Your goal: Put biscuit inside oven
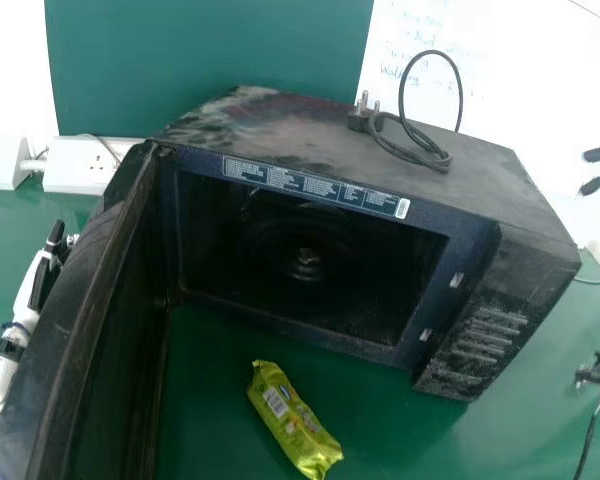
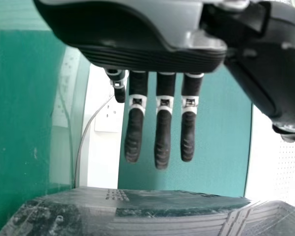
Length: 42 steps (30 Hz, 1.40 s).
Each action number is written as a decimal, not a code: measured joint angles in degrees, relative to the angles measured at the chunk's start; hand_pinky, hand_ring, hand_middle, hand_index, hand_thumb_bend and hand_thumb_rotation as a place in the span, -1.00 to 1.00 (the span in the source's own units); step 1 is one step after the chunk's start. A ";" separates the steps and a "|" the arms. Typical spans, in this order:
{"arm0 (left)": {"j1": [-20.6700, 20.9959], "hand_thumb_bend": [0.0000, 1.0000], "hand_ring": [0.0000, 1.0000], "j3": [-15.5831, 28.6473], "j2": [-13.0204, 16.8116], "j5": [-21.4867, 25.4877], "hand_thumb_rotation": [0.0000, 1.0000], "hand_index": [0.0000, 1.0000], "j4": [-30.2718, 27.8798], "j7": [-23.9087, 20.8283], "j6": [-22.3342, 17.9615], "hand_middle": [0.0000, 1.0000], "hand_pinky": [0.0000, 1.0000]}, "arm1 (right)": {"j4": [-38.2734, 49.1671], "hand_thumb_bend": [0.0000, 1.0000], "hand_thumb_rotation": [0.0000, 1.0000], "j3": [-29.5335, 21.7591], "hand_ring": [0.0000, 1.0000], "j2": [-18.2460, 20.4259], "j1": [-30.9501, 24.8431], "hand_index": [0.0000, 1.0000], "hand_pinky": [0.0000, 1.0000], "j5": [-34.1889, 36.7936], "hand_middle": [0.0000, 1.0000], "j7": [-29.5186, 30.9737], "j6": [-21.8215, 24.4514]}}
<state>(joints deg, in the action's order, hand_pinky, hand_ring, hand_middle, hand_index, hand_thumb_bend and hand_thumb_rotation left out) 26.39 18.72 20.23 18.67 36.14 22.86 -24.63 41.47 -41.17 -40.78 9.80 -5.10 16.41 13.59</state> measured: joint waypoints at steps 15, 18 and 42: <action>-0.01 0.04 -0.37 0.02 0.00 0.04 -0.86 -0.02 -0.03 0.20 0.01 -0.22 -0.48 | 3.59 0.50 -0.70 -0.29 -0.20 -4.20 -2.23 0.32 -0.37 5.00 -0.03 9.88 4.31; -0.01 0.04 -0.37 0.02 0.00 -0.01 -0.86 -0.02 -0.02 0.18 0.01 -0.22 -0.49 | 3.01 0.60 -0.69 -0.77 -0.07 -5.91 -3.10 0.42 -0.19 8.07 0.02 13.80 4.79; -0.03 0.04 -0.37 0.00 -0.05 -0.12 -0.86 -0.02 -0.06 -0.64 0.09 -0.22 -0.48 | 2.61 0.93 0.24 16.39 0.64 -21.84 -2.75 0.77 0.31 0.56 0.70 29.51 -4.46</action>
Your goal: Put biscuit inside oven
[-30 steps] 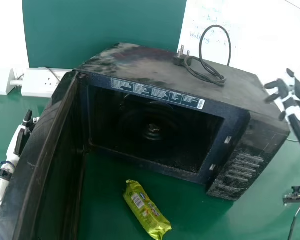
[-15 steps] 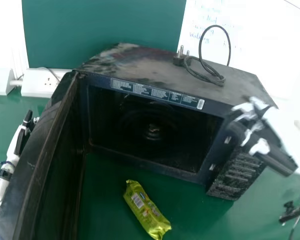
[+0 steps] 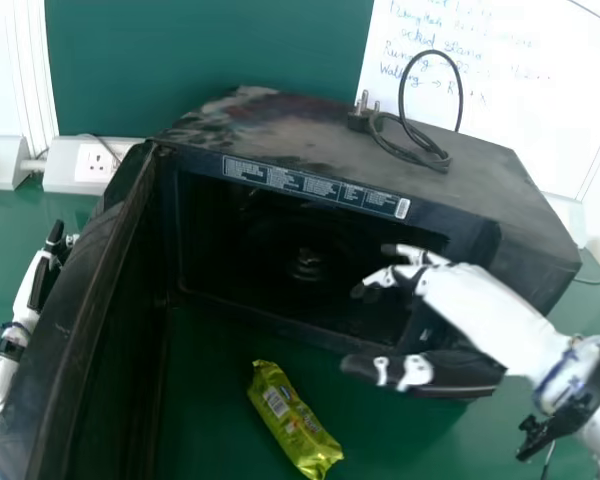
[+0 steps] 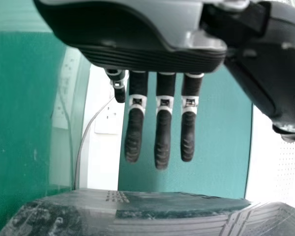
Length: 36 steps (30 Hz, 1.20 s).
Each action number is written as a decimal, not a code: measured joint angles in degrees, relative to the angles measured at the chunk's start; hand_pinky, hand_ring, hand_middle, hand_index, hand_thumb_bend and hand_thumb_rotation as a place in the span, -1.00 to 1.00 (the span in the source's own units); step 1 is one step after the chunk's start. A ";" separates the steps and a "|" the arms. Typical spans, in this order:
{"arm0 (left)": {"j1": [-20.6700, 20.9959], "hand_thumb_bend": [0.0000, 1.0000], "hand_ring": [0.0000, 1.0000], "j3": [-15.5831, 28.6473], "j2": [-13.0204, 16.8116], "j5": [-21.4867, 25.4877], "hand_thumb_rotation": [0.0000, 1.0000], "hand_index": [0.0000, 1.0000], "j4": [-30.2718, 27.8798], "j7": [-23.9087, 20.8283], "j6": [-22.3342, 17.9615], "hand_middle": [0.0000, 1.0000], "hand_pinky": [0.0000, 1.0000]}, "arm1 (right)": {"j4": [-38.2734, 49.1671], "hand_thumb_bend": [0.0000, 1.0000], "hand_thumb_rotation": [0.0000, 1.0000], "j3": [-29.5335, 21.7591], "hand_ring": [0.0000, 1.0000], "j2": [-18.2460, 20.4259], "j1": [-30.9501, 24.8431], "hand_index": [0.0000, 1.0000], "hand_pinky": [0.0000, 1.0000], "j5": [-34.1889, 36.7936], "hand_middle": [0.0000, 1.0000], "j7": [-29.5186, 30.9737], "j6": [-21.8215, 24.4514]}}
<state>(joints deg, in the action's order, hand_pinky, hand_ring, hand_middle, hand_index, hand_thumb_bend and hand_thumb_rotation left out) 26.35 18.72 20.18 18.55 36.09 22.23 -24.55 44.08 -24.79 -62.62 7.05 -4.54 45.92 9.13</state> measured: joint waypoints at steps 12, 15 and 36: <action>-0.04 0.04 -0.37 -0.02 -0.11 -0.07 -0.87 -0.02 -0.20 -0.01 0.15 -0.21 -0.48 | 0.30 0.88 0.22 8.48 0.76 -7.20 7.37 0.84 0.59 0.42 0.81 5.78 7.58; -0.04 0.04 -0.37 -0.03 -0.28 -0.18 -0.87 -0.02 -0.46 -0.07 0.15 -0.21 -0.47 | 0.51 0.93 0.19 9.80 0.76 -7.35 7.75 0.84 0.58 -0.97 0.81 5.79 8.17; 0.03 0.04 -0.38 -0.13 -1.68 -1.68 -0.87 -0.02 -0.29 0.41 -0.95 -0.21 -0.49 | 15.28 1.00 0.10 23.24 0.77 -8.47 7.84 0.77 0.39 -16.63 0.83 4.65 31.56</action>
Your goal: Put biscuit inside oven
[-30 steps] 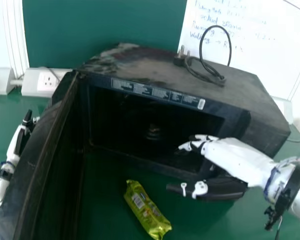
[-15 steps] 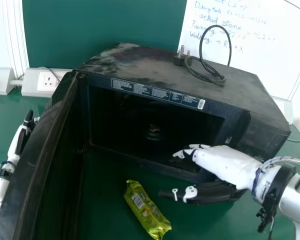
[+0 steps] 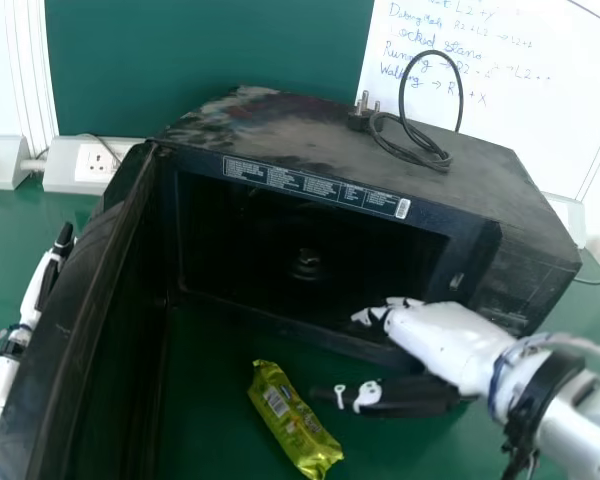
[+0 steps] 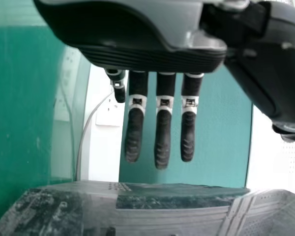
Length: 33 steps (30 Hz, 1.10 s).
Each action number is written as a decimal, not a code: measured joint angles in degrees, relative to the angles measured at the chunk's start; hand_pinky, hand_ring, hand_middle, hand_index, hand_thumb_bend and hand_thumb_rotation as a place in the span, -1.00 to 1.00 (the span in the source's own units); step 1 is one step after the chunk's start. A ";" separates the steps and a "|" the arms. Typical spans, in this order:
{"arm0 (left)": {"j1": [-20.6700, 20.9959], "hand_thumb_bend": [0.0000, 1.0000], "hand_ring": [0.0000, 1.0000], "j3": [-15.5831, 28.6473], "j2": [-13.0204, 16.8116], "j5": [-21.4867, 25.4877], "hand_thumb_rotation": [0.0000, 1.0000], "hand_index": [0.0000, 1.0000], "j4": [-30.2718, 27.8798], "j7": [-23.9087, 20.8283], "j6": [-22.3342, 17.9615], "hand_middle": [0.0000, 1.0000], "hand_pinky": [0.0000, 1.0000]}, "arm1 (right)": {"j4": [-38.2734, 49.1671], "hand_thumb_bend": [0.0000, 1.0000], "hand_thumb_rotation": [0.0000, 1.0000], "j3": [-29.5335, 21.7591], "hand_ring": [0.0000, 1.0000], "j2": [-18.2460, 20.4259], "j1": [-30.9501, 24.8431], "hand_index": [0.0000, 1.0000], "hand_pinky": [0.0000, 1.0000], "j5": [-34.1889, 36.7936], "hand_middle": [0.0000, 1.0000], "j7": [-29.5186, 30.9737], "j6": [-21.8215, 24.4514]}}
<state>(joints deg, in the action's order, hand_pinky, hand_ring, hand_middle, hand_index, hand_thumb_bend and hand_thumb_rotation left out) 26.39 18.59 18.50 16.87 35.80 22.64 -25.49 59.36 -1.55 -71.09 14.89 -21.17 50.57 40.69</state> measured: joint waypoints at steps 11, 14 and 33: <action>-0.02 0.04 -0.38 -0.08 -0.21 -0.72 -0.87 -0.02 -0.01 -0.26 -0.91 -0.20 -0.49 | 0.43 1.00 0.04 18.76 0.75 8.44 4.54 0.81 0.47 -24.07 0.82 8.67 6.99; -0.03 0.04 -0.37 -0.09 -0.26 -0.74 -0.87 -0.02 -0.01 -0.27 -1.14 -0.20 -0.48 | 0.28 0.94 0.07 22.09 0.76 11.79 4.80 0.83 0.41 -31.28 0.84 12.68 7.09; -0.32 0.04 -0.38 -0.32 -0.60 -2.11 -0.87 -0.02 -1.90 -1.81 -1.31 -0.21 -0.48 | -8.35 0.92 0.00 20.93 0.80 42.11 -2.41 0.86 0.44 -60.38 0.87 27.79 -11.12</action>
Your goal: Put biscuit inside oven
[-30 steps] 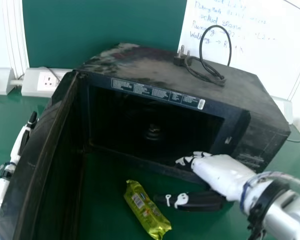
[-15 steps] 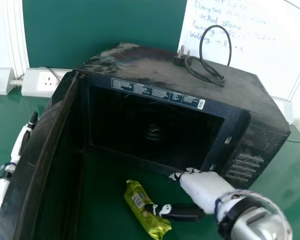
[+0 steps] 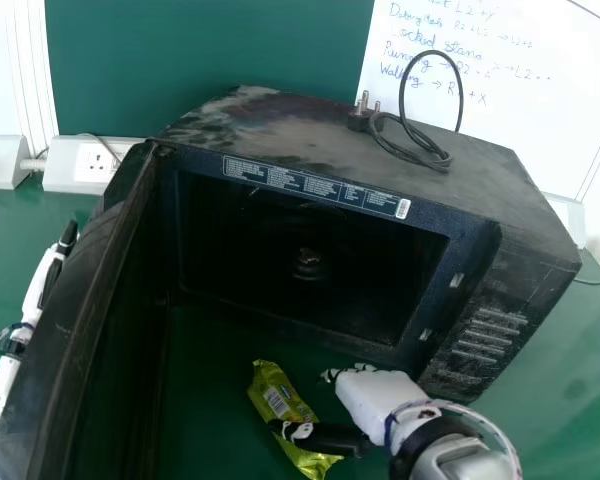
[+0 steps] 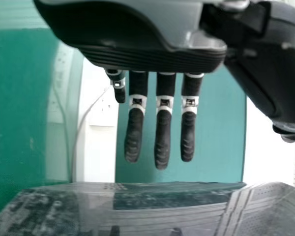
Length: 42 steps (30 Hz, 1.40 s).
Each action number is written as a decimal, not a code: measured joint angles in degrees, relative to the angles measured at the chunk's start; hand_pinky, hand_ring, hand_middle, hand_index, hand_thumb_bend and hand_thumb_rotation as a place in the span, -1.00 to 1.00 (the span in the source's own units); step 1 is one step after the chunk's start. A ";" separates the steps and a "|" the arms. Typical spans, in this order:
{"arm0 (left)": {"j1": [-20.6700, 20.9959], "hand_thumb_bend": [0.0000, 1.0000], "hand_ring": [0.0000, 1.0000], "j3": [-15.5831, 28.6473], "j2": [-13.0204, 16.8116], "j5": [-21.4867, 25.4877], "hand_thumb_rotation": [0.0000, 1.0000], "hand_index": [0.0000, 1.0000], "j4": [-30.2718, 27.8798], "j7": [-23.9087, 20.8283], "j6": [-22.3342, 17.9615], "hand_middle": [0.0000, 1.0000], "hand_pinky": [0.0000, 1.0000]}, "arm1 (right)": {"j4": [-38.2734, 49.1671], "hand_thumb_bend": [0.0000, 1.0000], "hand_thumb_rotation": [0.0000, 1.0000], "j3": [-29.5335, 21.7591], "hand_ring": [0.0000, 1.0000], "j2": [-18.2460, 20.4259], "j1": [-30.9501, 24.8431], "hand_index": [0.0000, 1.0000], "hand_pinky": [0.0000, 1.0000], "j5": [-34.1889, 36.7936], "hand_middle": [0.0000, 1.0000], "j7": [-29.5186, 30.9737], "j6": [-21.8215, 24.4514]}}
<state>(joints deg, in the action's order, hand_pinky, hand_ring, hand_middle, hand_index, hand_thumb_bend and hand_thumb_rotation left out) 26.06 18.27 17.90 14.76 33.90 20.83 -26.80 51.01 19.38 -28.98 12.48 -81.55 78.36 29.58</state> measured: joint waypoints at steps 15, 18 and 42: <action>-0.14 0.04 -0.39 -0.80 -0.05 -0.01 -0.87 -0.02 -0.12 -0.37 0.14 -0.20 -0.48 | -4.46 0.84 -0.11 -3.93 0.80 13.45 -4.66 0.84 0.43 -6.96 0.91 -0.36 -11.99; -0.16 0.03 -0.38 -0.82 -0.04 0.00 -0.87 -0.02 -0.16 -0.55 0.15 -0.21 -0.48 | -5.31 0.82 -0.12 -4.62 0.80 14.87 -5.07 0.84 0.46 -7.48 0.91 -0.81 -13.44; -0.18 0.04 -0.38 -0.84 -0.06 0.22 -0.87 -0.02 -0.49 0.08 0.33 -0.22 -0.49 | -12.09 0.87 -0.14 -2.80 0.74 22.19 -10.40 0.81 0.41 -16.85 0.86 -15.81 -19.70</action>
<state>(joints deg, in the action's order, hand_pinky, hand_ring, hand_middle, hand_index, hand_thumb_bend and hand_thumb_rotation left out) 25.88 17.43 17.83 14.98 33.41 20.90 -26.47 38.92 16.58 -6.79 2.07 -98.40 62.55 9.87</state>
